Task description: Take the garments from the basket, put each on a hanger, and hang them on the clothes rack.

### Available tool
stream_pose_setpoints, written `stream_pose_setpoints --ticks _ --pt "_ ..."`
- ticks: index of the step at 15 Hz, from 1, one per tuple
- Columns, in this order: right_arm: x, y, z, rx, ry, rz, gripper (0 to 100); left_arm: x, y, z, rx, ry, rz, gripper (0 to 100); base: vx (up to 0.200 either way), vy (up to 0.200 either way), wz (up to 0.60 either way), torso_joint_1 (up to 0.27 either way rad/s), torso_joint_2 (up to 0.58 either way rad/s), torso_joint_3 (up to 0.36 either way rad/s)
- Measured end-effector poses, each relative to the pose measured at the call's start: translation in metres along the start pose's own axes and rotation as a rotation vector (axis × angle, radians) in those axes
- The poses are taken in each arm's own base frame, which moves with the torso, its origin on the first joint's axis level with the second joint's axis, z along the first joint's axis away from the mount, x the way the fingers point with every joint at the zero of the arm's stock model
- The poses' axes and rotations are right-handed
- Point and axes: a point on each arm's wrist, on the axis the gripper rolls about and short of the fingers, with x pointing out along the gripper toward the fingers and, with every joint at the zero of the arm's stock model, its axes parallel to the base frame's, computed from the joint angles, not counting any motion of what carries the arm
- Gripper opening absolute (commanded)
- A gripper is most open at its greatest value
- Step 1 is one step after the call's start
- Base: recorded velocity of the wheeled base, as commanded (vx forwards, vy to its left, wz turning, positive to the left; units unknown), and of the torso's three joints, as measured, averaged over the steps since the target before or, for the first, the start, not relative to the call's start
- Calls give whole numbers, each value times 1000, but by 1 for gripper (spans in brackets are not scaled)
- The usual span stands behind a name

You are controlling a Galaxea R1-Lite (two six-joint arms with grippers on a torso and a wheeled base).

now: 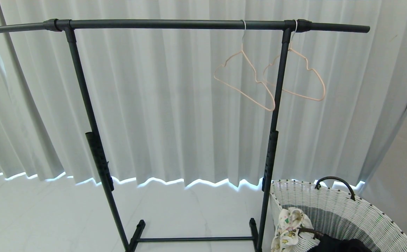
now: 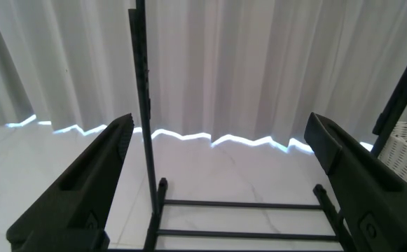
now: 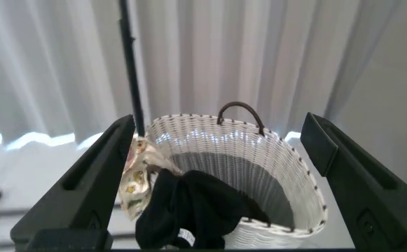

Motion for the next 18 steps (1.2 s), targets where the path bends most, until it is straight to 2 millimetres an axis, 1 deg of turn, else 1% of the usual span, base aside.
stream_pose_setpoints --ticks 2,3,4,6,8,10,11,13,18 --pt "19 1 24 -72 119 33 100 0 0 0 0 0 0 100 0 0 0 0 0 0" --pt "36 2 33 -125 208 51 100 0 0 0 0 0 0 100 0 0 0 0 0 0" --pt "55 3 38 -186 309 71 100 0 0 0 0 0 0 100 0 0 0 0 0 0" --pt "95 4 36 -319 511 104 100 0 0 0 0 0 0 100 0 0 0 0 0 0" --pt "133 4 21 -463 709 135 100 0 0 0 0 0 0 100 0 0 0 0 0 0" --pt "159 2 -2 -563 880 182 100 0 0 0 0 0 0 100 0 0 0 0 0 0" --pt "165 1 -14 -593 952 207 100 0 0 0 0 0 0 100 0 0 0 0 0 0" --pt "177 -1 -35 -609 1030 230 100 0 0 0 0 0 0 100 0 0 0 0 0 0" --pt "208 -2 -72 -621 1037 212 100 0 0 0 0 0 0 100 0 0 0 0 0 0"
